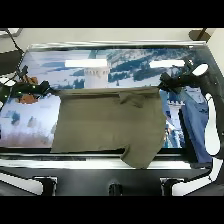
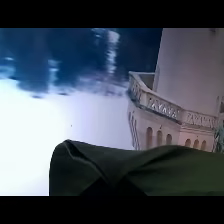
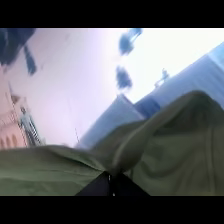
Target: Fold the shirts.
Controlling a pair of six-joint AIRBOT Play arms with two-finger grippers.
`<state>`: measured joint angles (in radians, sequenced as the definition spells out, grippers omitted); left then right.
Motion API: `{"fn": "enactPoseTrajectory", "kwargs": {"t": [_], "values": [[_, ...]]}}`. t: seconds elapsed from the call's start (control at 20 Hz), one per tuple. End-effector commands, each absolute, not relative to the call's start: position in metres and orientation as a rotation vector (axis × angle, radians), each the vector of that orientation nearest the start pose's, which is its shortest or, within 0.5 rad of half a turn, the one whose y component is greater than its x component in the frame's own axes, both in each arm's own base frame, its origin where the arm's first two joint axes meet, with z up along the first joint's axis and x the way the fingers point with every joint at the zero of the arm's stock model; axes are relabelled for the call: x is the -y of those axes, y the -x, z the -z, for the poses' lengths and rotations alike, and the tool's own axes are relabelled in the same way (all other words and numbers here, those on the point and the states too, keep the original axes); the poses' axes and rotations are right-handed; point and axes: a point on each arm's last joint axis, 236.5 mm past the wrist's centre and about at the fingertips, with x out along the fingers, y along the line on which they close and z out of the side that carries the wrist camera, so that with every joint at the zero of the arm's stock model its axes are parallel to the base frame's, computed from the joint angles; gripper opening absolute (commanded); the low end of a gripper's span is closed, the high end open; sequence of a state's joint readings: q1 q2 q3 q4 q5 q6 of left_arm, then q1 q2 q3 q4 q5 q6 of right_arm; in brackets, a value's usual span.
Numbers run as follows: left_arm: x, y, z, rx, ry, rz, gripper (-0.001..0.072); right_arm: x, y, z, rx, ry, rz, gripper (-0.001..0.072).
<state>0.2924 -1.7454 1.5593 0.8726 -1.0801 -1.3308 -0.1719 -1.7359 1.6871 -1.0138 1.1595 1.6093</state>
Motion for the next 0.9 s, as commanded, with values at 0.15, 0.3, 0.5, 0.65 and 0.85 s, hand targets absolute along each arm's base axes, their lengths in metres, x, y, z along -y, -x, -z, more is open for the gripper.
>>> {"fn": "enactPoseTrajectory", "kwargs": {"t": [0.15, 0.3, 0.5, 0.65, 0.85], "values": [[-0.018, -0.439, 0.034, -1.429, 0.504, 0.35, 0.0027, 0.006, -0.416, 0.006, -1.578, -0.38, -0.1, 0.0042], [-0.014, -0.394, 0.054, -1.625, 0.5, 0.337, 0.0026, 0.001, -0.406, 0.036, -1.62, -0.447, -0.054, 0.0041], [-0.011, -0.375, 0.058, -1.697, 0.508, 0.353, 0.0026, -0.003, -0.406, 0.039, -1.627, -0.495, -0.037, 0.0042], [-0.006, -0.37, 0.066, -1.733, 0.537, 0.338, 0.0027, -0.004, -0.403, 0.041, -1.644, -0.498, -0.032, 0.0042], [-0.004, -0.368, 0.067, -1.75, 0.561, 0.314, 0.0027, -0.002, -0.4, 0.051, -1.675, -0.513, -0.008, 0.0043]]}}
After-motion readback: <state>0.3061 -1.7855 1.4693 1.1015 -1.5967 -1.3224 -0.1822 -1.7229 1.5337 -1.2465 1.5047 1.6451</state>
